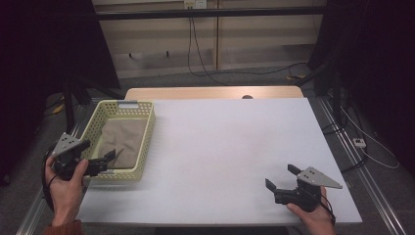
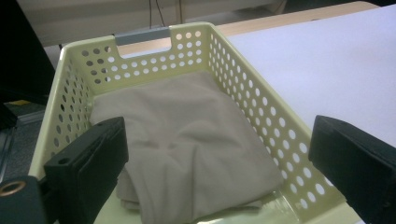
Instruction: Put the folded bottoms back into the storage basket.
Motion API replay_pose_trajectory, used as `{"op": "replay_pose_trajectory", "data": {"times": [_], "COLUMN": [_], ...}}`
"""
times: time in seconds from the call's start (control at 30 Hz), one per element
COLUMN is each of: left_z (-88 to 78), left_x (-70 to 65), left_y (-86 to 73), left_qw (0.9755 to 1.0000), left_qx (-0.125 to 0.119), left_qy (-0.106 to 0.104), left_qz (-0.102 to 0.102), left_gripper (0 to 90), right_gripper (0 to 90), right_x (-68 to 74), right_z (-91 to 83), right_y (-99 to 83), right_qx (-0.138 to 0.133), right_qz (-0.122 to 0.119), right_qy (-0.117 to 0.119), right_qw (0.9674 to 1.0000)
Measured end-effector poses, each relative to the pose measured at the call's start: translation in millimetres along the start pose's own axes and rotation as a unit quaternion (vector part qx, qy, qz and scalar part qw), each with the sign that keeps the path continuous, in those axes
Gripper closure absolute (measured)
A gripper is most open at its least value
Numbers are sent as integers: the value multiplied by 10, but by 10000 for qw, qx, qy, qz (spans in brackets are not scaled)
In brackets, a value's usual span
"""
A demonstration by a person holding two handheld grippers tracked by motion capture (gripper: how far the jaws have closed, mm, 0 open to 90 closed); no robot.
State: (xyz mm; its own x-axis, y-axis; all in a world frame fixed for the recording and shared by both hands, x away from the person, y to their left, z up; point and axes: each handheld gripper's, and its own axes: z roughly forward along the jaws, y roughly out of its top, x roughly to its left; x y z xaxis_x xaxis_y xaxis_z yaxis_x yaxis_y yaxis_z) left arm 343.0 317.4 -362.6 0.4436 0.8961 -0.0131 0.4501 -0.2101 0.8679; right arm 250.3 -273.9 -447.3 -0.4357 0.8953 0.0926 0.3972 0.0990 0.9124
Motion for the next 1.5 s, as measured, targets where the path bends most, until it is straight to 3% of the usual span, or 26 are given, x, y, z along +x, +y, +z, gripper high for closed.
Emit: {"op": "replay_pose_trajectory", "data": {"times": [0.3,0.4,0.7,1.5], "left_z": [4,30,60,147], "left_x": [-164,-216,-360,-761], "left_y": [23,38,119,325], "left_qw": [9998,9995,9994,9961], "left_qx": [-63,-73,-99,-132], "left_qy": [-118,-309,-320,-632], "left_qz": [152,79,101,606], "left_gripper": [49,51,54,54], "right_gripper": [42,42,42,42], "right_x": [2,3,2,21], "right_z": [3,3,2,46], "right_y": [0,-1,-1,17], "right_qx": [19,25,24,22], "right_qz": [-22,-25,-24,-64], "right_qy": [2,8,18,107], "right_qw": [10000,10000,10000,9999]}}
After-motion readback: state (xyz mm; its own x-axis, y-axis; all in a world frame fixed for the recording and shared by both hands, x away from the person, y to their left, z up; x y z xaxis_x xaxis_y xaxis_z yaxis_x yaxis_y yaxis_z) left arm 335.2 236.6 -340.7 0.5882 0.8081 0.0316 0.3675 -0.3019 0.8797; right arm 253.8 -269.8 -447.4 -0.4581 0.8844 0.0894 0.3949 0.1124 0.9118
